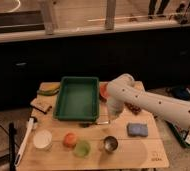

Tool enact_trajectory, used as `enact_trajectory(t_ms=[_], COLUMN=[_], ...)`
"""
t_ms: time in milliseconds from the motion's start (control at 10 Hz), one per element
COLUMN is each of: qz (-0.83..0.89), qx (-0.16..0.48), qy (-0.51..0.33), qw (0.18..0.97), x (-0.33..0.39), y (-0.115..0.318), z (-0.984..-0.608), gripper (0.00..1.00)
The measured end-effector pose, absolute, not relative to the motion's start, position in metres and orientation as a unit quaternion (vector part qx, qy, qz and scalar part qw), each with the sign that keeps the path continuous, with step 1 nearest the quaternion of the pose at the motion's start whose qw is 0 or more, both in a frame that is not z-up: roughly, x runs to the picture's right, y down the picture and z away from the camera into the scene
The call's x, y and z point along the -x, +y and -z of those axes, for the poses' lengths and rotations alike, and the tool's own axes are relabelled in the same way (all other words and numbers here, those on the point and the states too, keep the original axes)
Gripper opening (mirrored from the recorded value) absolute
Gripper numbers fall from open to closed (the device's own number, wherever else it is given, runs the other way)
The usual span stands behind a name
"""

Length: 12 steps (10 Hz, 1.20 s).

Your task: Place sponge in tray

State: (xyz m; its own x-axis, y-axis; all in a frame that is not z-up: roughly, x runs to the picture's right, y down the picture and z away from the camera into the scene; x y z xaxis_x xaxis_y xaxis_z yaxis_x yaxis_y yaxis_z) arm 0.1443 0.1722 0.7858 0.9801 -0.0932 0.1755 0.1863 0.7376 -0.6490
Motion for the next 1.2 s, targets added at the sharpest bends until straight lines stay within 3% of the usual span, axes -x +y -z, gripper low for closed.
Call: enact_trajectory(t_ms=[1200], qz=[-0.051], qx=[0.376], qy=[-0.015], qw=[0.925], x=[-0.268], y=[0.262], z=[-0.799], gripper=[0.80])
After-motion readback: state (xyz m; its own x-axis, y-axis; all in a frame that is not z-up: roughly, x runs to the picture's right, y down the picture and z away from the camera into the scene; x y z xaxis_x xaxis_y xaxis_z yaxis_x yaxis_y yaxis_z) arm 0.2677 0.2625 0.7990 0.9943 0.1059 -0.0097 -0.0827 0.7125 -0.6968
